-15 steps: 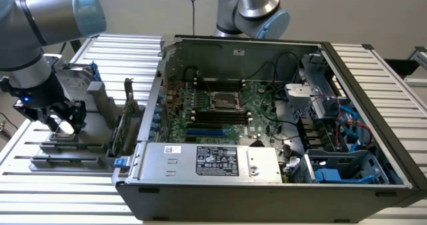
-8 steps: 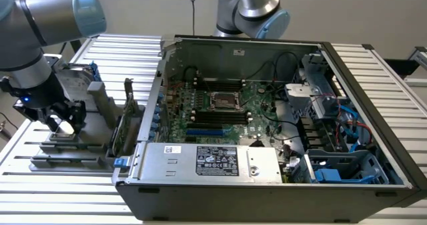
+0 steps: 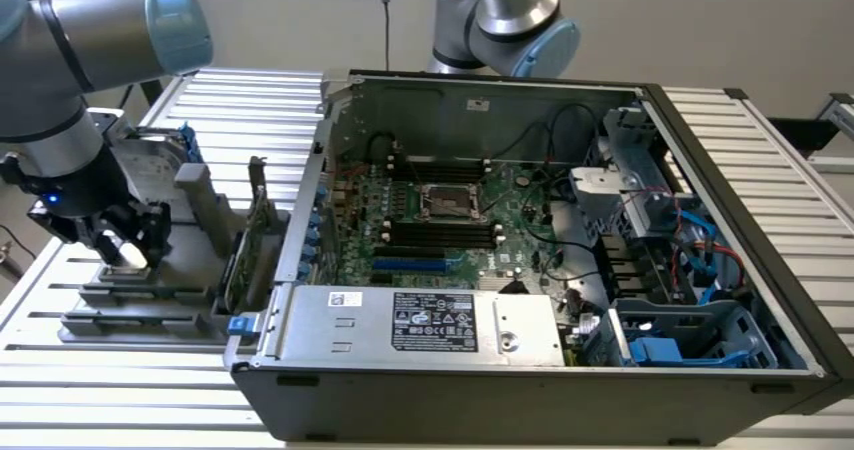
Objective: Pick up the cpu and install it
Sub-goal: 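Pick up the cpu and move it towards the insertion slot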
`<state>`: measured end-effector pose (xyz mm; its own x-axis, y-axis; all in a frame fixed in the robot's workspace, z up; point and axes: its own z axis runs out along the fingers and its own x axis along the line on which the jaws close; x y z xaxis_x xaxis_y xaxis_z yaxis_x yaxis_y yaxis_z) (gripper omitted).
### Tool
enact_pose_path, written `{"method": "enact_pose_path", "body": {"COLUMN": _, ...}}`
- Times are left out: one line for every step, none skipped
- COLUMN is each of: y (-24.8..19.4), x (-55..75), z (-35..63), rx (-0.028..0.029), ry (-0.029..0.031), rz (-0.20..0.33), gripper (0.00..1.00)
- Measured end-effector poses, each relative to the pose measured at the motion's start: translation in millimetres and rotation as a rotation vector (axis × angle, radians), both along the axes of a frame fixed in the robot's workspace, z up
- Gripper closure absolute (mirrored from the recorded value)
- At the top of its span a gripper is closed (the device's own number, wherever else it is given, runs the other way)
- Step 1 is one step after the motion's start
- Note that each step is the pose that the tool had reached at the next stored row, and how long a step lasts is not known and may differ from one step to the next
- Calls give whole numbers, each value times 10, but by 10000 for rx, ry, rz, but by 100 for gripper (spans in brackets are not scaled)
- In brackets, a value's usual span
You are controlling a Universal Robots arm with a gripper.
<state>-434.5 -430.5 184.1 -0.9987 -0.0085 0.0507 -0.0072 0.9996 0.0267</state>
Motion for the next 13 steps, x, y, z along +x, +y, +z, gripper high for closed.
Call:
{"method": "enact_pose_path", "body": {"y": 0, "x": 0, "z": 0, "rx": 1, "ry": -1, "rz": 0, "gripper": 45}}
{"method": "enact_pose_path", "body": {"y": 0, "x": 0, "z": 0, "rx": 2, "ry": -2, "rz": 0, "gripper": 45}}
{"method": "enact_pose_path", "body": {"y": 0, "x": 1, "z": 3, "rx": 3, "ry": -5, "rz": 0, "gripper": 45}}
{"method": "enact_pose_path", "body": {"y": 0, "x": 0, "z": 10, "rx": 3, "ry": -4, "rz": 0, "gripper": 45}}
{"method": "enact_pose_path", "body": {"y": 0, "x": 0, "z": 22, "rx": 1, "ry": -2, "rz": 0, "gripper": 45}}
{"method": "enact_pose_path", "body": {"y": 0, "x": 0, "z": 38, "rx": 0, "ry": 0, "rz": 0, "gripper": 45}}
{"method": "enact_pose_path", "body": {"y": 0, "x": 0, "z": 57, "rx": 1, "ry": -2, "rz": 0, "gripper": 45}}
{"method": "enact_pose_path", "body": {"y": 0, "x": 0, "z": 84, "rx": 1, "ry": -1, "rz": 0, "gripper": 45}}
{"method": "enact_pose_path", "body": {"y": 0, "x": 0, "z": 123, "rx": 1, "ry": -1, "rz": 0, "gripper": 45}}
{"method": "enact_pose_path", "body": {"y": 0, "x": 0, "z": 167, "rx": 0, "ry": 0, "rz": 0, "gripper": 45}}
{"method": "enact_pose_path", "body": {"y": 0, "x": 0, "z": 212, "rx": 1, "ry": -1, "rz": 0, "gripper": 45}}
{"method": "enact_pose_path", "body": {"y": 0, "x": 0, "z": 257, "rx": 1, "ry": -2, "rz": 0, "gripper": 45}}
{"method": "enact_pose_path", "body": {"y": 0, "x": 0, "z": 304, "rx": 0, "ry": 0, "rz": 0, "gripper": 45}}
